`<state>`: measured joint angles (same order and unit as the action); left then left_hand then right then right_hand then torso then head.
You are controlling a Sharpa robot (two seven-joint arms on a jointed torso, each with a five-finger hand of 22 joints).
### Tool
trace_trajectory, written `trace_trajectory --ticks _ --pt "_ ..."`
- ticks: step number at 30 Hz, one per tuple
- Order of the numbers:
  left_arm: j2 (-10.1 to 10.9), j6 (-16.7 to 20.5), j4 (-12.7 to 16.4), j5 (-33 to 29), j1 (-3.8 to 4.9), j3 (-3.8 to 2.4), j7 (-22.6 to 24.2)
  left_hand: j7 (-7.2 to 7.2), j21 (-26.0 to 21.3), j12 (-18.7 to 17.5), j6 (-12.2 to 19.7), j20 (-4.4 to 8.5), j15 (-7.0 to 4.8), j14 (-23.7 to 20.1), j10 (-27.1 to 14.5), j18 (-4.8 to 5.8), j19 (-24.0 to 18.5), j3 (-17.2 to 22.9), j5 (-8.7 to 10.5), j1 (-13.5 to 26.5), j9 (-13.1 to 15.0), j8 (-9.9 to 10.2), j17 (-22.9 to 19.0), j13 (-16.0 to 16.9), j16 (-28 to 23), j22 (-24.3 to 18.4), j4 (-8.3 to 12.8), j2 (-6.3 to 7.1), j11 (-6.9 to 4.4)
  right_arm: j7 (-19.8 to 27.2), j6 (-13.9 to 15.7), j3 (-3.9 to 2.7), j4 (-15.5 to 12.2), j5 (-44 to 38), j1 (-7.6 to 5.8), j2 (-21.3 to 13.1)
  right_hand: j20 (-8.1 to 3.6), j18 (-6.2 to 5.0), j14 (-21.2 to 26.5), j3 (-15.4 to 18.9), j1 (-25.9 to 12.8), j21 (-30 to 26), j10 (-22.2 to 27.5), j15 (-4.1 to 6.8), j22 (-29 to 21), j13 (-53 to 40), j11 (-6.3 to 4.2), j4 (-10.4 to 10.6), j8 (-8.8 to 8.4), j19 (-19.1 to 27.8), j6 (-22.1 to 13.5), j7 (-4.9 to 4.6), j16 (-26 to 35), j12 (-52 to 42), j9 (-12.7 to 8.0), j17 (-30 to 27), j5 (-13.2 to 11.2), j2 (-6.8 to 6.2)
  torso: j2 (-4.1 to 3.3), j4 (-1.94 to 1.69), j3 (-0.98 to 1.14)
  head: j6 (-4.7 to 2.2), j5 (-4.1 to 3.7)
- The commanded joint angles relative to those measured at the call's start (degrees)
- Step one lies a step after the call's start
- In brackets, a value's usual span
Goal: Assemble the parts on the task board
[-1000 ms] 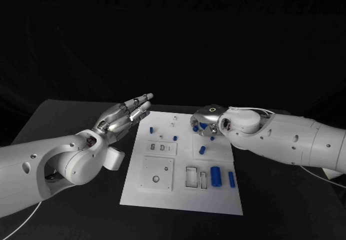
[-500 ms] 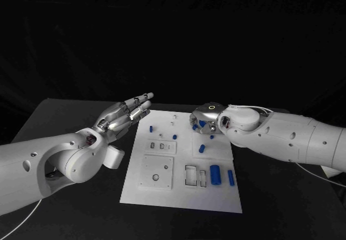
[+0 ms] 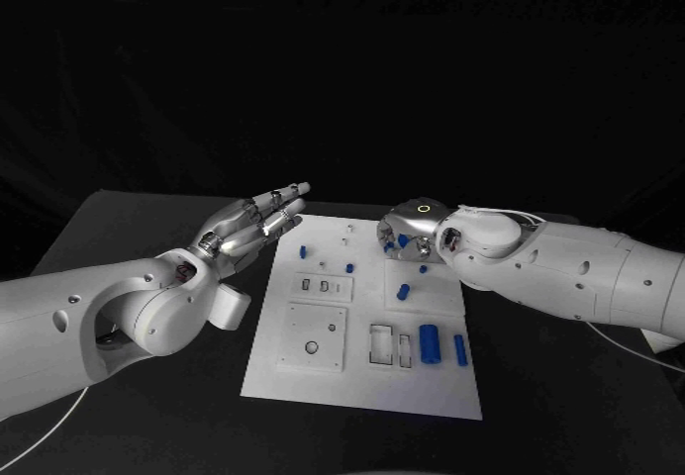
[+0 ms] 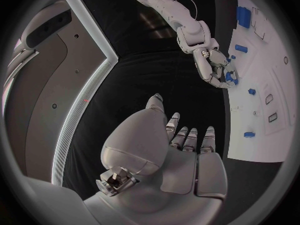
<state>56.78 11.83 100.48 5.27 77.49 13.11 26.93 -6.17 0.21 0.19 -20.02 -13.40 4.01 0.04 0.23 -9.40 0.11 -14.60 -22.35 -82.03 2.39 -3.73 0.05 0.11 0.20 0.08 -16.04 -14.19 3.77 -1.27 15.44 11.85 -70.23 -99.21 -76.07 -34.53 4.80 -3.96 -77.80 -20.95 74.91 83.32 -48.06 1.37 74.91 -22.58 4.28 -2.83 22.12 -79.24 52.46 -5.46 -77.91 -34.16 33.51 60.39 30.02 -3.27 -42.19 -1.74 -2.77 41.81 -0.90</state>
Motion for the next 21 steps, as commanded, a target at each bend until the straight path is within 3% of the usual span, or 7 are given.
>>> trace_trajectory --ticks 1,9,15,21 --pt "0.0 -0.9 0.2 0.6 0.07 -0.03 -0.2 0.02 -0.1 -0.1 -0.4 -0.34 0.29 0.0 0.1 -0.94 0.0 0.5 -0.43 -0.7 0.1 -0.3 -0.1 0.0 -0.2 0.0 0.0 -0.15 0.52 1.2 2.8 -0.12 0.0 0.6 -0.12 -0.1 -0.06 0.81 0.1 -0.3 1.0 0.2 -2.1 0.42 4.3 -0.1 -1.37 -0.3 0.08 -0.2 0.3 -0.07 0.2 -0.1 0.2 -0.2 0.2 0.15 -0.05 0.02 -0.04 0.03 0.24" --pt "-0.1 -0.9 0.2 0.6 0.07 -0.03 -0.6 -0.08 0.0 -0.1 -0.7 -0.54 0.41 0.0 0.1 -0.95 0.1 0.7 -0.84 -1.3 0.1 -0.5 -0.1 0.0 -0.2 0.1 0.2 -0.07 0.63 1.7 2.4 -0.63 0.6 2.5 -0.9 2.1 0.37 0.73 0.3 -0.6 1.5 -0.2 -2.9 -0.29 3.9 0.1 -1.08 -0.3 -1.04 0.2 -0.3 -0.74 0.8 0.7 0.4 -1.1 -0.6 -0.04 -0.14 -0.18 0.05 0.41 0.66" --pt "-0.3 -0.8 0.1 0.9 0.08 -0.04 -0.7 -0.19 0.0 -0.1 -1.5 -0.64 0.42 0.0 0.2 -0.94 0.1 0.8 -0.98 -1.6 0.2 -0.8 -0.1 0.0 -0.2 0.1 0.3 -0.04 0.76 1.7 0.5 -0.88 3.7 3.5 -1.74 5.4 0.62 0.53 0.9 -0.7 1.9 -0.7 -3.1 -0.44 3.4 0.3 -0.85 -0.2 -1.98 0.8 -0.7 -0.97 1.6 1.5 0.4 -2.2 -2.1 0.02 -0.32 -0.65 -0.11 0.4 0.39" --pt "-0.7 -0.6 -0.1 1.2 0.08 -0.04 -0.5 -0.23 0.0 0.0 -1.8 -0.65 0.41 0.0 0.2 -0.94 0.1 0.8 -1.04 -1.7 0.2 -0.9 -0.1 0.0 -0.2 0.1 0.3 -0.01 0.79 1.6 -1.0 -1.06 7.4 4.3 -2.12 8.3 0.64 0.65 0.6 -0.8 1.9 -0.5 -2.8 -0.4 3.9 0.5 -0.69 -0.1 -2.68 0.4 -1.0 -1.02 1.3 2.2 0.2 -1.6 -2.4 0.03 -0.3 -0.47 -0.13 0.31 0.42"
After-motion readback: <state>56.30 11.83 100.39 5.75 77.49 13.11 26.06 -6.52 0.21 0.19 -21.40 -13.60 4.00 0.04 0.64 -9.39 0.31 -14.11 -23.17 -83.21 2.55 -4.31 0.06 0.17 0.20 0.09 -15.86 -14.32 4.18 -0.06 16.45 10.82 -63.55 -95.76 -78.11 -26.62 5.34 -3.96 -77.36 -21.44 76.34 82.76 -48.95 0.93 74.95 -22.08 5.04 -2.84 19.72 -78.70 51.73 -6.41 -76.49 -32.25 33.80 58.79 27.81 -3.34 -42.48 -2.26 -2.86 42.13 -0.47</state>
